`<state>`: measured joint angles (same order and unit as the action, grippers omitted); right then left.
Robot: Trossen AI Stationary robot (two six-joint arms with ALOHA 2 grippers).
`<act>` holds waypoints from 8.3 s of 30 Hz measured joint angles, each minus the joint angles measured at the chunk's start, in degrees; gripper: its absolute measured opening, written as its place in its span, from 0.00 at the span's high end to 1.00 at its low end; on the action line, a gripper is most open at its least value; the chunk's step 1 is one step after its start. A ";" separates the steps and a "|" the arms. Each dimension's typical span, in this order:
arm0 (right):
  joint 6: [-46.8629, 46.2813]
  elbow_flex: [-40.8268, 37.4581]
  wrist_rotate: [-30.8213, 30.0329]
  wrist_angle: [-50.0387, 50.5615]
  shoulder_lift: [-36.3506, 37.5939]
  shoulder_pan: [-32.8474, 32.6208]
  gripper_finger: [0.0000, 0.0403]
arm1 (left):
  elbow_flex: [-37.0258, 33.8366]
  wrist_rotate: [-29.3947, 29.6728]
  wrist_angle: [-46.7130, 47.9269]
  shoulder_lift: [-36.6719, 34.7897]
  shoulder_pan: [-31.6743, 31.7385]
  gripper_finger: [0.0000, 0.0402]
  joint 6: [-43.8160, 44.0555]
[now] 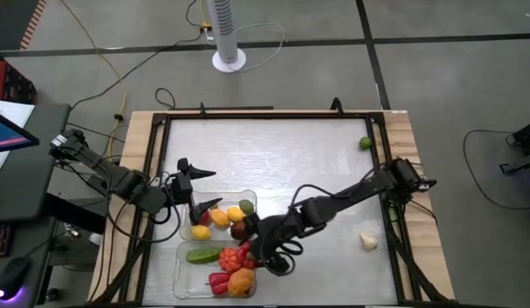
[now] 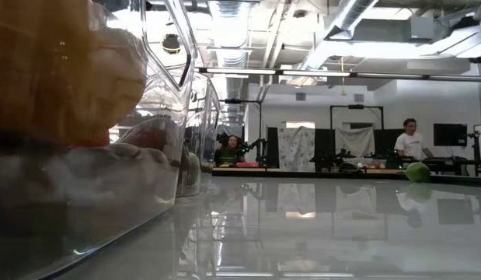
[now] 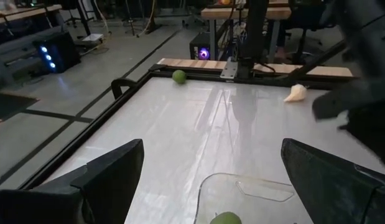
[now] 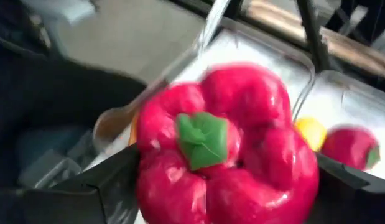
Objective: Sort produce into baskets
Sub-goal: Put the red bell pepper into the bottom transparent bin, then put the shallot into the bottom transparent bin, then put the green lemon into the top transparent bin, then return to Home Position
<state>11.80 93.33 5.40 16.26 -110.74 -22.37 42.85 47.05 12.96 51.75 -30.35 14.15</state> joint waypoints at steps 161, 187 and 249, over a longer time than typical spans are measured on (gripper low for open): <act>-26.83 -32.91 -36.89 47.20 18.32 51.88 0.25 | 0.02 3.31 -1.37 -0.13 -6.69 0.08 -5.33; -26.50 -32.87 -36.62 53.24 3.96 69.70 0.28 | 0.02 3.30 0.19 -0.13 -6.69 0.08 -5.34; -10.09 14.20 -11.83 28.55 -7.30 10.43 0.23 | 0.00 9.48 -5.95 -1.25 -7.57 0.08 -8.96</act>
<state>1.71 107.54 -6.43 44.81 -118.04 -11.94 42.85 56.53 7.01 50.50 -37.91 5.19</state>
